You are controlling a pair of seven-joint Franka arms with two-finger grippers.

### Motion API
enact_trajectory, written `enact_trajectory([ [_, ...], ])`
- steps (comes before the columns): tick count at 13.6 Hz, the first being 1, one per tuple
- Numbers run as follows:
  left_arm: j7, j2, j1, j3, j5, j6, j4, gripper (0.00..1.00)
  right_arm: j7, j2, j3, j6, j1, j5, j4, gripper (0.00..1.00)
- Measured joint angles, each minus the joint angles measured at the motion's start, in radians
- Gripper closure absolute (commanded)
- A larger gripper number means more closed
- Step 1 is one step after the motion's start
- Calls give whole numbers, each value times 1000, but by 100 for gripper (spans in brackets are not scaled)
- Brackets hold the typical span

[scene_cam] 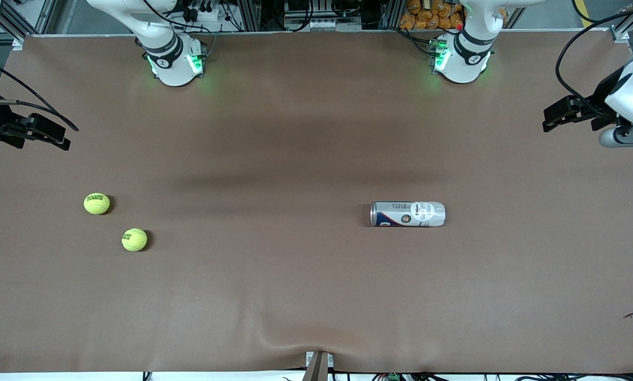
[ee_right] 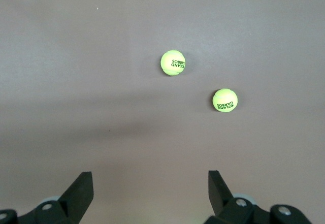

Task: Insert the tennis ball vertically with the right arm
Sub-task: 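Reach the left gripper toward the clear Wilson tennis-ball tube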

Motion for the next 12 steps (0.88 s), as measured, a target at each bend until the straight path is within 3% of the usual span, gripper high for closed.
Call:
enact_trajectory([
  [7, 0, 48, -87, -31, 54, -3, -39, 0, 0, 0, 0, 0, 0, 0, 0, 0],
  [12, 0, 112, -136, -96, 120, -3, -71, 0, 0, 0, 0, 0, 0, 0, 0, 0],
])
